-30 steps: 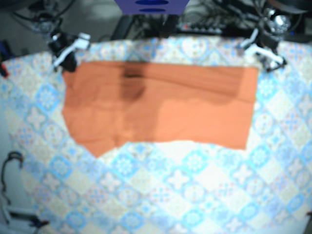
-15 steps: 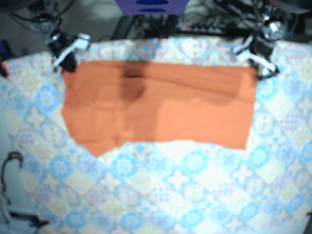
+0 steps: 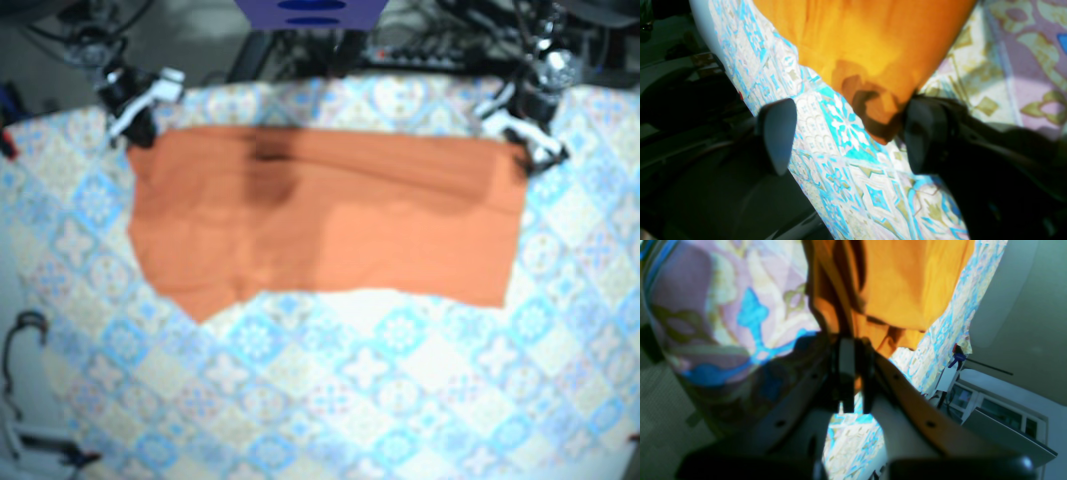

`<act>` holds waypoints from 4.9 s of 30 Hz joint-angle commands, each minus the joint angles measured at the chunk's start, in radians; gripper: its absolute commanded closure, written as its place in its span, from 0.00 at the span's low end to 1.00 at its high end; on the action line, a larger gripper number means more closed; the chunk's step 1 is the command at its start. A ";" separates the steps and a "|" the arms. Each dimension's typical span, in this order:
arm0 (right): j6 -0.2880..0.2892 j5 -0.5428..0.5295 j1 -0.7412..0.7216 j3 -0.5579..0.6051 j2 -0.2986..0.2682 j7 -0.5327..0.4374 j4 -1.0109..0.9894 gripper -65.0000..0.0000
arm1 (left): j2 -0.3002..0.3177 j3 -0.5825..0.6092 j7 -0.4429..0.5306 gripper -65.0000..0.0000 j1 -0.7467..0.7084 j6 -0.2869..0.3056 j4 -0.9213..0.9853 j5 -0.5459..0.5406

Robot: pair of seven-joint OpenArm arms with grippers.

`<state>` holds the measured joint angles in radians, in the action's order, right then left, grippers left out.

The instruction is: Fold the T-shirt properly

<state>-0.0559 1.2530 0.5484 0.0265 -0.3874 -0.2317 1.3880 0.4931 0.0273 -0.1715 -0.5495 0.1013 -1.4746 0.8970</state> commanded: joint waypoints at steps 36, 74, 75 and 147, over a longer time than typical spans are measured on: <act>-0.015 -0.006 0.009 -0.006 -0.014 -0.002 0.017 1.00 | 0.013 -0.003 -0.050 1.00 -0.111 0.042 -0.091 0.006; -0.017 -0.011 0.124 -0.035 -0.035 -0.008 0.052 1.00 | 0.072 -0.008 -0.043 1.00 -0.255 0.038 -0.093 -0.008; -0.017 -0.009 0.126 -0.035 -0.035 -0.008 0.052 1.00 | 0.072 -0.008 -0.043 1.00 -0.255 0.038 -0.093 -0.008; -0.017 -0.008 0.203 -0.035 -0.031 -0.002 0.041 0.74 | 0.095 -0.008 -0.043 0.53 -0.271 0.036 -0.090 -0.009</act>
<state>-0.0566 1.2526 0.7414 -0.0010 -0.4046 -0.2314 1.4193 0.5785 0.0223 -0.2092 -0.8040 0.1284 -1.5581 0.8864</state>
